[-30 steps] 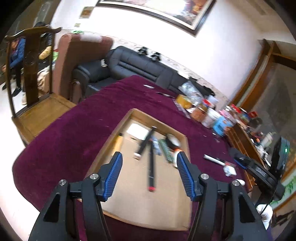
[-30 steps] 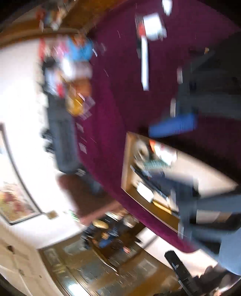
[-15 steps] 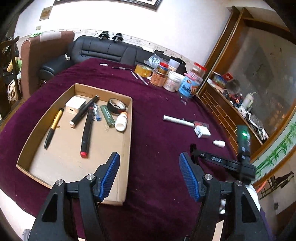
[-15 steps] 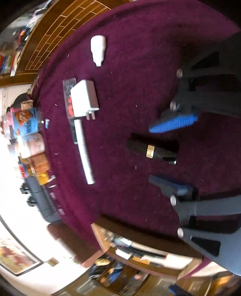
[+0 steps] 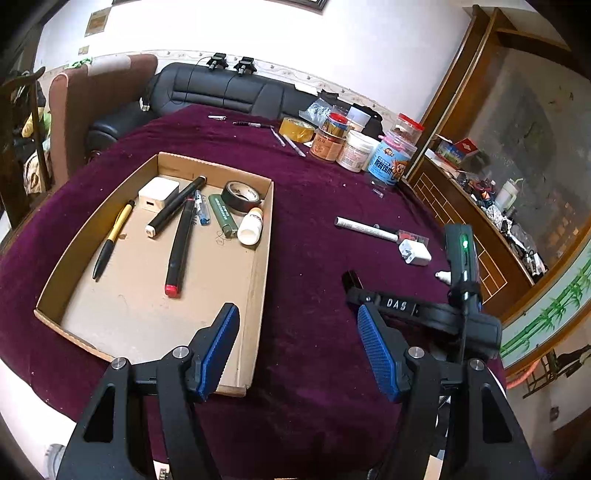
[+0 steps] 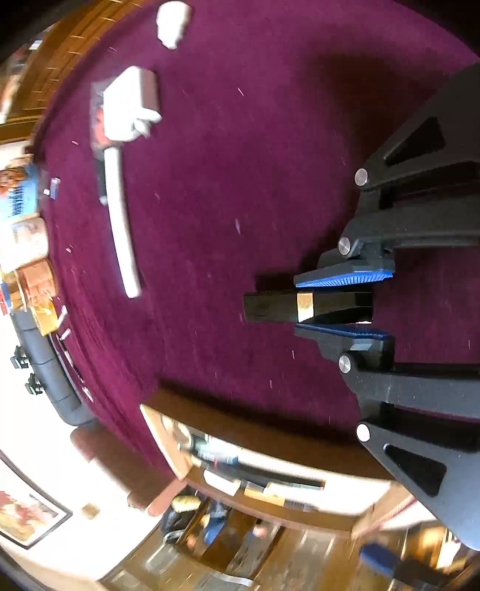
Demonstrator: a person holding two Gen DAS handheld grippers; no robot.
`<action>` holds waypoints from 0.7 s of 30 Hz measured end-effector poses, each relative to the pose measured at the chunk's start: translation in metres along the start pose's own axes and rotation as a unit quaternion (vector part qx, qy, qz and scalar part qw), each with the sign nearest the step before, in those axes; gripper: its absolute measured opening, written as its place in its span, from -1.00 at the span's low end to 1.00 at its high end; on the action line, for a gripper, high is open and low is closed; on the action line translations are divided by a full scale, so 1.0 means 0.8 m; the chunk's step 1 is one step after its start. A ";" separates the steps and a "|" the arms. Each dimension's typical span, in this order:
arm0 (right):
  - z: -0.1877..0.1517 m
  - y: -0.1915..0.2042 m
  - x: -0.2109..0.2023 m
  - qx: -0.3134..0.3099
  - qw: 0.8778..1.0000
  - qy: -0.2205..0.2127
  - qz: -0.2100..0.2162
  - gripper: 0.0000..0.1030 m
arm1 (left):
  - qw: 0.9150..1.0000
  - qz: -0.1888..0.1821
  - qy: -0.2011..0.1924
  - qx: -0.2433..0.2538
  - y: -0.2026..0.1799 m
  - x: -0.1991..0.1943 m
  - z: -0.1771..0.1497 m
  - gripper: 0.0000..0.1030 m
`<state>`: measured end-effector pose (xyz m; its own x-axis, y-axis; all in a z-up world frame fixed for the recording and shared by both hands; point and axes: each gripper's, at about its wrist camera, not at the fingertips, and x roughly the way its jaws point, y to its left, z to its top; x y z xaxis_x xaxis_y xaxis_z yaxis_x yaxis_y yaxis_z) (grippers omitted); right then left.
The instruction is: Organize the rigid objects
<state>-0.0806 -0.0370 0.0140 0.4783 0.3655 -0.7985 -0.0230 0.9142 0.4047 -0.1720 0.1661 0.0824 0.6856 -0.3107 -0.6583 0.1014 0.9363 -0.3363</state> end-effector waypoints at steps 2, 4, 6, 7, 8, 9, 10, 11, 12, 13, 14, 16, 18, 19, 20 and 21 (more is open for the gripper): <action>-0.001 -0.003 -0.010 0.006 1.000 -0.020 0.006 -0.68 | 1.000 0.007 -0.007 0.007 -0.002 -0.003 -0.002 0.18; -0.002 -0.008 -0.025 0.010 0.999 -0.047 0.010 -0.67 | 1.000 0.010 -0.008 0.011 -0.005 -0.002 -0.004 0.18; -0.005 -0.013 -0.043 0.013 0.997 -0.081 0.003 -0.63 | 1.000 0.007 -0.001 0.013 -0.007 0.003 -0.006 0.18; -0.006 -0.015 -0.047 0.015 0.995 -0.096 -0.004 -0.54 | 1.000 0.005 0.006 0.015 -0.010 0.008 -0.008 0.18; -0.009 -0.021 -0.054 0.019 0.994 -0.112 -0.011 -0.43 | 1.000 0.001 0.012 0.018 -0.013 0.012 -0.010 0.18; -0.011 -0.026 -0.058 0.023 0.992 -0.120 -0.013 -0.39 | 1.000 -0.001 0.016 0.020 -0.015 0.015 -0.011 0.18; -0.011 -0.029 -0.062 0.026 0.992 -0.125 -0.016 -0.37 | 0.999 -0.004 0.021 0.024 -0.018 0.018 -0.014 0.18; -0.010 -0.034 -0.064 0.028 0.991 -0.131 -0.024 -0.37 | 0.999 -0.005 0.026 0.029 -0.023 0.021 -0.016 0.18; -0.009 -0.039 -0.064 0.031 0.990 -0.136 -0.035 -0.37 | 0.999 -0.007 0.030 0.032 -0.026 0.023 -0.017 0.18; -0.008 -0.042 -0.065 0.033 0.989 -0.138 -0.041 -0.37 | 0.999 -0.010 0.034 0.035 -0.030 0.026 -0.019 0.18; -0.006 -0.050 -0.065 0.039 0.988 -0.139 -0.047 -0.37 | 0.999 -0.011 0.037 0.038 -0.033 0.027 -0.021 0.18; 0.000 -0.062 -0.067 0.045 0.988 -0.140 -0.054 -0.37 | 0.998 -0.012 0.043 0.045 -0.040 0.030 -0.023 0.18; 0.008 -0.074 -0.071 0.047 0.986 -0.147 -0.067 -0.37 | 0.998 -0.013 0.047 0.047 -0.044 0.032 -0.024 0.18; 0.014 -0.080 -0.073 0.043 0.983 -0.156 -0.084 -0.37 | 0.998 -0.013 0.049 0.048 -0.046 0.034 -0.025 0.18; 0.016 -0.086 -0.075 0.040 0.981 -0.162 -0.096 -0.37 | 0.997 -0.012 0.051 0.049 -0.048 0.036 -0.025 0.18; 0.019 -0.091 -0.077 0.038 0.979 -0.168 -0.106 -0.37 | 0.997 -0.013 0.054 0.049 -0.049 0.037 -0.026 0.18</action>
<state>-0.0946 -0.1289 0.0403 0.7270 0.0783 -0.6822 0.1677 0.9431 0.2870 -0.1707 0.1170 0.0619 0.6007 -0.3454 -0.7210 0.1917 0.9378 -0.2896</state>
